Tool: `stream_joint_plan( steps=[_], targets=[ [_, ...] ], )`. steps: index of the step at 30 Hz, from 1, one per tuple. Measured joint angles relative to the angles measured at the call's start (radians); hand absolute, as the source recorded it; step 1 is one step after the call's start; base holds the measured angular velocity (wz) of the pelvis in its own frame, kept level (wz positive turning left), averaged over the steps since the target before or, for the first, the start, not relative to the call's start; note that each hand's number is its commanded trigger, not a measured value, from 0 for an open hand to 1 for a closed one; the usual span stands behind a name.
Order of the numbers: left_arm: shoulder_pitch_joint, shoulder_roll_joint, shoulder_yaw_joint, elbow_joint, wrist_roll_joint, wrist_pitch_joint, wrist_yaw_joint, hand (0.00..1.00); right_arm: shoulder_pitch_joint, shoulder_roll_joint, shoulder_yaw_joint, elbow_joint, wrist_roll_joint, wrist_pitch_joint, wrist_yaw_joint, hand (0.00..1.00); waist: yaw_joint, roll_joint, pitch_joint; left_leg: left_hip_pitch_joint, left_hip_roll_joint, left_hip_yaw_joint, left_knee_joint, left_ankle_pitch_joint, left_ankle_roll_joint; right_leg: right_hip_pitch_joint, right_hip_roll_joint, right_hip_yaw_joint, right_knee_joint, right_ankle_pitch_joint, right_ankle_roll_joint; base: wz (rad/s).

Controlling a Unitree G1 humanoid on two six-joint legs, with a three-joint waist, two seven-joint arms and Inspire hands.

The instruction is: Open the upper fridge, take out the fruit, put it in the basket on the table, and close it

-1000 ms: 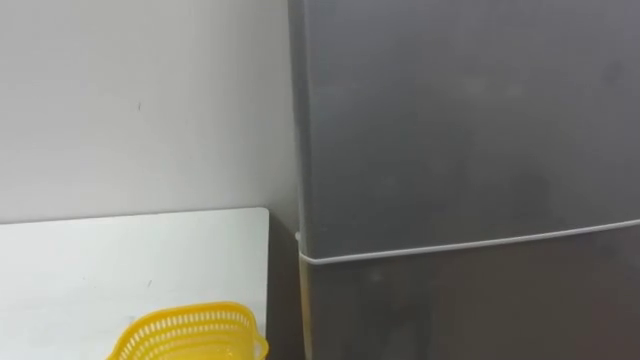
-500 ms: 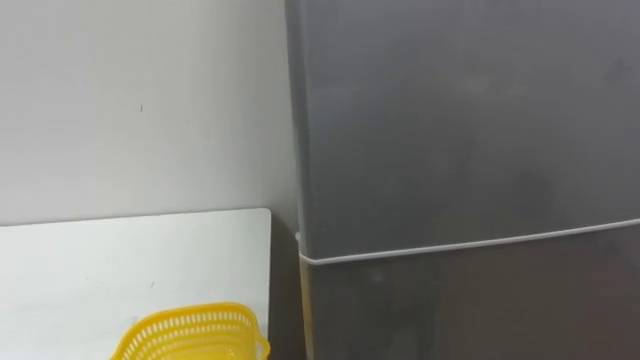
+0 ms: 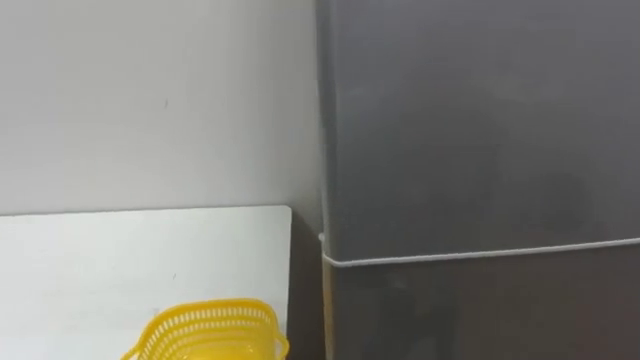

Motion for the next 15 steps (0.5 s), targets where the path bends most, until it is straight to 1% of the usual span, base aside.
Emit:
stream_joint_plan(
  steps=[1,2,4,5,6,7,8,9,11,13,14,15],
  targets=[
    [-0.002,0.0,0.021,0.0,-0.054,-0.008,0.022,0.0,0.001,0.0,0.001,-0.001,-0.001,0.001,0.001,0.0,0.002,0.0,0.0002,0.0,-0.001,-0.002,0.001,0.0,0.0,0.002,-0.001,-0.006,0.0,0.0,0.0,0.13],
    [-0.003,0.0,0.03,0.0,-0.082,-0.013,0.033,0.0,0.001,0.0,0.001,-0.001,-0.001,0.002,0.001,0.0,0.003,0.0,0.0002,0.0,-0.001,-0.003,0.001,0.0,0.0,0.003,-0.001,-0.007,0.0,0.0,0.0,0.07],
    [-0.009,-0.001,0.069,-0.002,-0.198,-0.029,0.076,0.0,0.002,-0.002,0.002,-0.001,0.0,0.011,0.001,0.0,0.014,-0.001,0.0005,0.001,-0.001,-0.003,0.002,0.0,0.0,0.005,-0.001,-0.008,-0.001,0.0,0.0,0.0],
    [-0.01,-0.003,0.076,-0.01,-0.227,-0.031,0.087,0.0,0.004,-0.002,0.002,-0.001,0.0,0.012,0.001,0.0,0.018,-0.001,0.0006,0.001,-0.001,-0.003,0.002,0.0,0.0,0.005,-0.001,-0.008,-0.001,0.0,0.0,0.0],
    [-0.012,-0.009,0.096,-0.032,-0.279,-0.04,0.106,0.0,0.006,-0.003,0.001,-0.001,0.001,0.012,0.001,0.0,0.026,-0.003,0.001,0.0,-0.001,-0.003,0.003,0.0,0.0,0.005,-0.001,-0.008,0.0,0.0,0.0,0.0],
    [-0.017,-0.013,0.105,-0.045,-0.318,-0.059,0.122,0.0,0.006,-0.003,0.002,-0.001,0.0,0.014,0.001,0.0,0.033,-0.004,0.0016,0.0,-0.001,-0.003,0.003,0.0,0.0,0.005,-0.001,-0.008,-0.001,0.0,0.0,0.0],
    [-0.02,-0.013,0.105,-0.048,-0.333,-0.068,0.129,0.0,0.006,-0.003,0.001,0.0,0.0,0.014,0.001,0.0,0.034,-0.004,0.0016,0.0,-0.001,-0.003,0.003,0.0,0.0,0.005,-0.001,-0.008,-0.001,0.0,0.0,0.0],
    [-0.027,-0.013,0.106,-0.052,-0.366,-0.085,0.151,0.0,0.006,-0.003,0.001,-0.001,0.0,0.013,0.001,0.0,0.034,-0.004,0.0016,-0.001,-0.002,-0.003,0.004,0.0,0.0,0.005,-0.001,-0.009,-0.001,0.0,0.0,0.0],
    [-0.031,-0.013,0.117,-0.087,-0.413,-0.101,0.186,0.0,0.01,-0.003,0.0,-0.003,-0.001,0.009,0.0,0.0,0.034,-0.004,0.002,-0.003,-0.001,-0.004,0.009,-0.001,0.001,0.005,-0.001,-0.01,0.0,0.0,0.0,0.0],
    [-0.041,-0.012,0.139,-0.144,-0.458,-0.137,0.235,0.0,0.01,-0.005,-0.003,-0.01,-0.01,0.006,-0.001,0.0,0.031,-0.003,0.0016,-0.009,-0.001,-0.006,0.01,-0.001,0.001,0.0,-0.001,-0.012,0.003,0.0,0.0,0.0],
    [-0.043,-0.012,0.14,-0.162,-0.461,-0.146,0.244,0.0,0.009,-0.005,-0.004,-0.012,-0.012,0.005,-0.001,0.0,0.032,-0.003,0.0017,-0.011,-0.001,-0.006,0.01,-0.001,0.001,-0.003,-0.001,-0.012,0.005,0.0,0.0,0.03],
    [-0.049,-0.01,0.142,-0.186,-0.474,-0.17,0.258,0.0,0.006,-0.006,-0.007,-0.015,-0.015,-0.003,-0.001,0.0,0.033,-0.003,0.0017,-0.016,-0.001,-0.011,0.009,-0.001,0.001,-0.007,-0.002,-0.016,0.009,0.0,0.0,0.09]
  ],
)
